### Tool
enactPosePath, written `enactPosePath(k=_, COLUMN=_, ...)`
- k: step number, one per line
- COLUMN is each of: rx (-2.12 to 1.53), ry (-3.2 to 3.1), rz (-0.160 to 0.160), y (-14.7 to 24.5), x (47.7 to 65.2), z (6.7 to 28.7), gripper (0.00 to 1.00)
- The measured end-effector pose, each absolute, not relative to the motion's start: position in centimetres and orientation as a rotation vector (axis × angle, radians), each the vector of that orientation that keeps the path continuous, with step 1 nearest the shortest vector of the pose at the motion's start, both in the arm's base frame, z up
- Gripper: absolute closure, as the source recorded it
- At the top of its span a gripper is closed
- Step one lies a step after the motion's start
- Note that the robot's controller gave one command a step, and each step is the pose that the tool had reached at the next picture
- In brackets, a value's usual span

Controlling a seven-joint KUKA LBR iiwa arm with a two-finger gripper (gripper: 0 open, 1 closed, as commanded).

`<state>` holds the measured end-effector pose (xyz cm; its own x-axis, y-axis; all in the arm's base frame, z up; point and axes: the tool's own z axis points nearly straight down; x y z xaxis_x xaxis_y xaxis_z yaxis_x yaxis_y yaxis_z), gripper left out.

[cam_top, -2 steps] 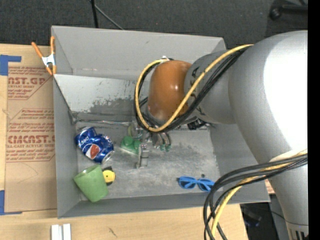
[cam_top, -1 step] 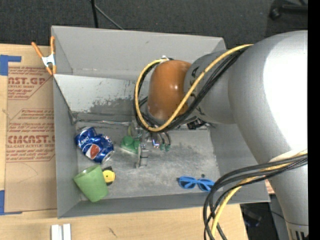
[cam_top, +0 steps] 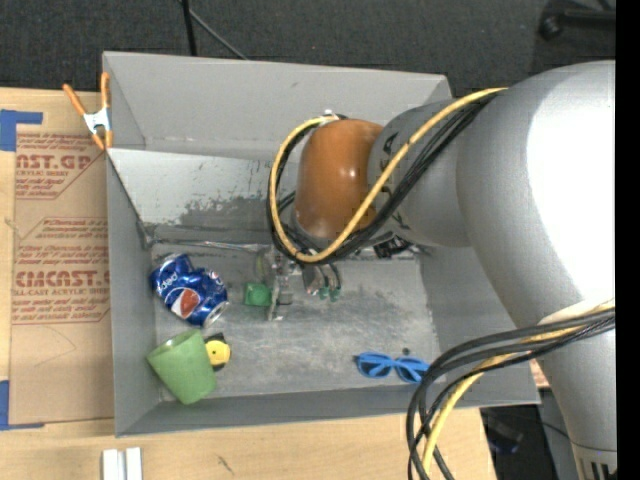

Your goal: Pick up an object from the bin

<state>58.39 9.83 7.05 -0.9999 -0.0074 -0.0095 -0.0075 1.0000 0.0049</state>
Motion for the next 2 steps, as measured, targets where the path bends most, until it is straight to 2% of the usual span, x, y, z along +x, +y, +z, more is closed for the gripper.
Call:
enactPosePath(k=1, rx=-0.013, ry=3.137, rz=0.003, y=9.9, x=58.5, z=9.5, gripper=1.0)
enactPosePath(k=2, rx=-0.015, ry=3.136, rz=0.004, y=10.1, x=58.6, z=13.0, gripper=1.0)
